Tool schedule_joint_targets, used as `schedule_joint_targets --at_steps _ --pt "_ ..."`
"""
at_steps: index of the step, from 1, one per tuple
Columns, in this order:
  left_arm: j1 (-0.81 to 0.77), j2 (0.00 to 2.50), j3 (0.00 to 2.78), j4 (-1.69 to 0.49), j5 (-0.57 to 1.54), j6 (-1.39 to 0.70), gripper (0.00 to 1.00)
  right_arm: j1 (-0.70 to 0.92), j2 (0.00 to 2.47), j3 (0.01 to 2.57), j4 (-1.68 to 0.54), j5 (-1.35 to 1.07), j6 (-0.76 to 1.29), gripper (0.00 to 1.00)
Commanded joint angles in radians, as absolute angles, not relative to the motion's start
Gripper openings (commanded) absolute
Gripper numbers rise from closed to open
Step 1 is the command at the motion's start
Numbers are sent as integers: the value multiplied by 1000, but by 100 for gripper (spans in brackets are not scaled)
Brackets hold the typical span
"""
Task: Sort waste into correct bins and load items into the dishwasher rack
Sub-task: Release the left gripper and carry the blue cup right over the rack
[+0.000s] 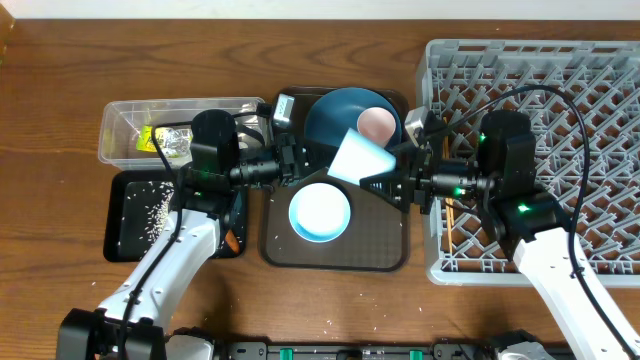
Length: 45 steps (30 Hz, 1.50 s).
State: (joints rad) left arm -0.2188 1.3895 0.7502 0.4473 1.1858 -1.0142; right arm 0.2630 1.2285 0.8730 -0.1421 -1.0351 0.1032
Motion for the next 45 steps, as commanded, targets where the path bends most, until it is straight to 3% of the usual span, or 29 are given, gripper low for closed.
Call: schedule_joint_targets --at_steps 1,7,10,12,19,22,25,35,45 --pt "-227 1385 737 424 1223 -1010 6 247 1231 870 -112 -991 102 54" --pt "-226 1385 737 420 1194 -980 7 247 1231 870 -105 -991 109 48" --pt "-226 1385 737 420 1134 -981 17 235 1230 870 -106 -993 121 46" --pt "-226 1385 737 420 1092 -980 17 214 1230 870 -109 -1003 144 47" --pt "-226 1385 737 419 1008 -884 51 84 1205 871 -175 -1027 206 45" --pt "-226 1385 737 419 1008 -760 60 20 1202 886 -254 -1004 231 44" --pt "-226 1385 737 420 1008 -680 79 -35 1202 931 -392 -934 216 41" --pt "-226 1385 737 420 1008 -677 91 -18 1210 1291 -933 -287 81 41" --pt "-226 1385 737 420 1008 -677 95 -12 1343 1320 -1046 -157 96 40"
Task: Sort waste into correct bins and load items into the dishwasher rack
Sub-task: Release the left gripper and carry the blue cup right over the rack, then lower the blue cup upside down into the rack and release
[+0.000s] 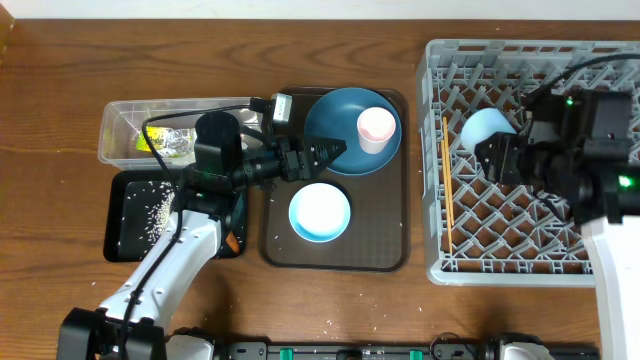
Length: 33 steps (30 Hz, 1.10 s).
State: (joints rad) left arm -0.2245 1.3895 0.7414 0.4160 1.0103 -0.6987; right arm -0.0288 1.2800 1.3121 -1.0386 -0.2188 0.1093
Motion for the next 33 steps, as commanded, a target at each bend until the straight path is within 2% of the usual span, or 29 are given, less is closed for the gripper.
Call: schedule_joint_targets --at_steps 1,8,19,20,24,25,33 --pt "-226 1385 737 420 1008 -677 95 -12 1356 1320 -1047 -157 96 40" --pt "-226 1385 737 420 1008 -677 99 7 1517 1320 -1044 -157 75 36" --pt "-226 1385 737 420 1008 -677 100 31 1663 1320 -1015 -138 43 38" --pt "-226 1385 737 420 1008 -677 100 31 1668 1320 -1017 -134 43 43" --pt "-226 1385 737 420 1008 -677 100 31 1674 1320 -1034 -134 43 90" --pt "-226 1385 737 420 1008 -677 100 31 1674 1320 -1041 -134 43 98" --pt "-226 1385 737 420 1008 -677 100 19 1637 1323 -1089 -143 36 99"
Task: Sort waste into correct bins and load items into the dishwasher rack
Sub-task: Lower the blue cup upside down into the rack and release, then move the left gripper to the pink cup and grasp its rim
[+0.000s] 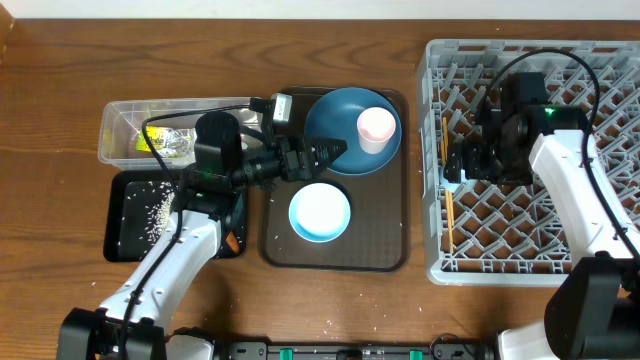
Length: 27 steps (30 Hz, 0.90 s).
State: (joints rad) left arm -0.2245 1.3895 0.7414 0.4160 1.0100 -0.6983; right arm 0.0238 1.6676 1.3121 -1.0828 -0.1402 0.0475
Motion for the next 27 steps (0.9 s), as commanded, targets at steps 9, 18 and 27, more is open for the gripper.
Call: schedule_joint_targets --at_steps 9,18,27 --pt "-226 1385 737 420 1008 -677 100 20 1432 1325 -1096 -165 63 99" --pt "-226 1385 737 420 1008 -677 100 20 1367 1325 -1096 -165 63 99" --pt "-226 1385 737 427 981 -677 100 20 1368 1325 -1096 -165 63 99"
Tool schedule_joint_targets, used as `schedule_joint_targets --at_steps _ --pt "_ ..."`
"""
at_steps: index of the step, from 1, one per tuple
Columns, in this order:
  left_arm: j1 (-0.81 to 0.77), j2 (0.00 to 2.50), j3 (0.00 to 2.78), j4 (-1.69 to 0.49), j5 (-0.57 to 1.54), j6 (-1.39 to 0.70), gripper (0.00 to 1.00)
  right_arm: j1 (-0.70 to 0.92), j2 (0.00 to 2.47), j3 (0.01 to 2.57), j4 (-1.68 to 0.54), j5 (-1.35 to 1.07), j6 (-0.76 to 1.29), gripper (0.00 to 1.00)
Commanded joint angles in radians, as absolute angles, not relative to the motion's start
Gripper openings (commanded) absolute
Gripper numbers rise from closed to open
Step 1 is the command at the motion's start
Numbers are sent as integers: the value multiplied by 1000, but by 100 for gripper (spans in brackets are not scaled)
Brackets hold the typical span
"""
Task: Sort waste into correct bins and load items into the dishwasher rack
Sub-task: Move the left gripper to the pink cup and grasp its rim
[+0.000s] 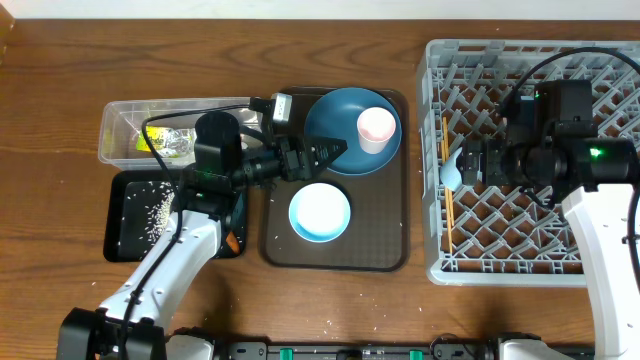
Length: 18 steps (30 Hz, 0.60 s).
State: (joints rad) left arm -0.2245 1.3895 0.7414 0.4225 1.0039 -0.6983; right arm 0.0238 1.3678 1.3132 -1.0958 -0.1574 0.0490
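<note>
A light blue cup [451, 176] lies in the left edge of the grey dishwasher rack [600, 240], beside the chopsticks [449, 215]. My right gripper [472, 163] hangs just right of the cup, open and apart from it. A dark blue plate [340, 122] with a pink cup [376, 127] on it sits at the back of the brown tray [335, 255]. A light blue bowl [320, 212] sits in front of it. My left gripper [335, 149] points over the plate's left rim, fingers together, holding nothing.
A clear bin [125, 125] with wrappers stands at the back left. In front of it lies a black bin [120, 235] with scattered white crumbs. A small orange piece [232, 241] lies by the black bin's right edge.
My right arm has drawn back to the right and its gripper has let go of the light blue cup, which stays at the rack's left edge. The left arm has not moved.
My right gripper held the light blue cup above the tray while the left gripper sat drawn back left of the plate. Then the cup was over the rack and the left fingers reached the plate's rim. The cup was then low at the rack's left edge, and now lies released.
</note>
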Motion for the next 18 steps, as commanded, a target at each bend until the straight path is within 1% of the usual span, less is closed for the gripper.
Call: schedule_joint_targets --at_steps 1,4,8,10,13,14,15,18 --pt "-226 1385 737 424 981 -677 100 20 1368 1325 -1097 -165 63 99" --pt "-227 1385 737 420 967 -677 100 20 1368 1325 -1097 -165 63 99" --pt "-233 1386 737 397 878 -678 100 20 1368 1325 -1096 -165 63 99" --pt "-244 1386 737 368 795 -677 100 20 1368 1325 -1097 -165 63 99" --pt "-275 1386 737 325 612 -677 100 20 1368 1325 -1097 -165 63 99" --pt "-290 1386 737 319 545 -677 99 20 1368 1325 -1097 -165 63 99" --pt "-305 1387 737 319 491 -677 95 20 1368 1325 -1097 -165 63 99" --pt "-365 1394 737 324 328 -678 82 20 1368 1325 -1097 -165 63 99"
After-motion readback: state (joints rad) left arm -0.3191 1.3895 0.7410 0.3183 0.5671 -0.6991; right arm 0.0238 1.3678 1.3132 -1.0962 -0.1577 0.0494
